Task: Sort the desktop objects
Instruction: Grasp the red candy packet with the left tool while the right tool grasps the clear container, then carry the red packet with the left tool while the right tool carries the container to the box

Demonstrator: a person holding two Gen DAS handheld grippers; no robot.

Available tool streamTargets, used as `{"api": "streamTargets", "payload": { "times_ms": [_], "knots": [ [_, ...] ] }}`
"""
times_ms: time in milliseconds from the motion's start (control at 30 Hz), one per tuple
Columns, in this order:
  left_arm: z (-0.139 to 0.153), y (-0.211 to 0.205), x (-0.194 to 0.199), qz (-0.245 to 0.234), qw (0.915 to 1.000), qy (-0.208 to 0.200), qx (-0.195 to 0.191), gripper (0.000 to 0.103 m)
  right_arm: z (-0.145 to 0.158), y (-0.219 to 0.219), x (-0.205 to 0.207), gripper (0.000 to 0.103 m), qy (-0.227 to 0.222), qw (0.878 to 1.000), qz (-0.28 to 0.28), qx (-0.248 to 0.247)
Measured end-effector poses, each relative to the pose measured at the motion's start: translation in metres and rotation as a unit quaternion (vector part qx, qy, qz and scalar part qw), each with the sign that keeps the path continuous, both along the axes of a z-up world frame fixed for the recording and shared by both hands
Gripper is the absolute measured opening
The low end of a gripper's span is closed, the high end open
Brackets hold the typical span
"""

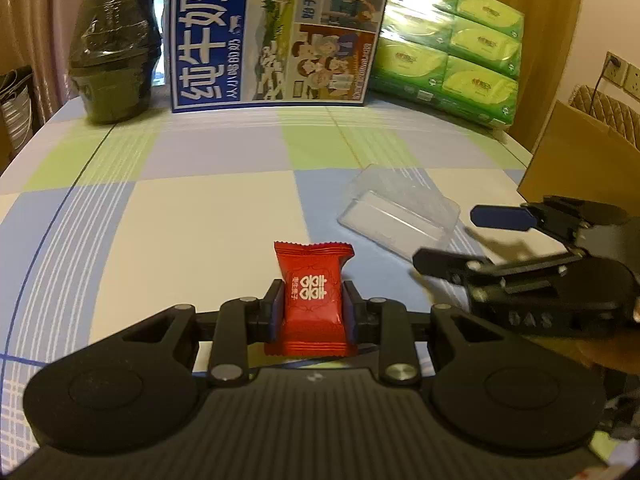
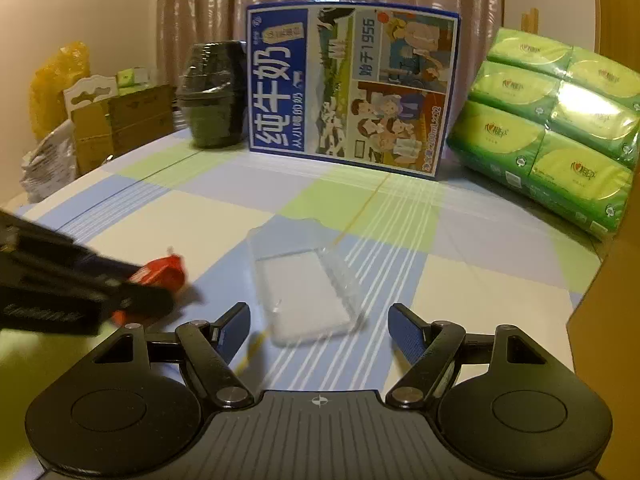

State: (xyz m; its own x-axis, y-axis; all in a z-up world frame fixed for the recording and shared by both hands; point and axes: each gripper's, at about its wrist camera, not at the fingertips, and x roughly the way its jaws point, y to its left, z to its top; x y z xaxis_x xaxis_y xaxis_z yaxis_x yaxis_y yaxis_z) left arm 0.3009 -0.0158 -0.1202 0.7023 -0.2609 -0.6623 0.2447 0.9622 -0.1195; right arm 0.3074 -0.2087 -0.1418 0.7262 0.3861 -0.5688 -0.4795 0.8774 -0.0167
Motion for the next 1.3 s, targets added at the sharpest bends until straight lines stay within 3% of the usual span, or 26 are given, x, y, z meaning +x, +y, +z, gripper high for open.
{"api": "streamTargets", "payload": {
  "times_ms": [133,167,200,233,667,967,1300],
  "knots": [
    [0.000,0.002,-0.002,0.000,1.0000,0.000,0.000,0.024,-0.001,0.007,0.016,0.073,0.015,1.000,0.005,-0.006],
    [0.000,0.002,-0.002,0.000,1.0000,0.000,0.001,0.024,-0.001,0.009,0.016,0.070,0.016,1.000,0.008,-0.008],
    [0.001,0.003,-0.002,0.001,1.0000,0.001,0.000,0.024,-0.001,0.011,0.015,0.057,0.019,1.000,0.012,-0.012],
    [0.001,0.003,-0.003,0.002,1.0000,0.001,-0.002,0.024,-0.001,0.013,0.013,0.055,0.020,1.000,0.013,-0.019],
    [0.014,0.002,-0.063,0.002,0.9997,0.024,-0.003,0.023,0.020,-0.002,-0.079,0.054,0.097,0.993,-0.068,-0.001],
    [0.045,-0.007,-0.146,-0.007,0.9998,0.005,0.015,0.023,0.066,-0.015,-0.171,0.054,0.066,0.994,-0.087,0.019],
    [0.077,-0.022,-0.203,-0.003,1.0000,-0.002,0.006,0.023,0.091,-0.029,-0.234,0.054,0.047,0.993,-0.107,0.035]
  ]
}}
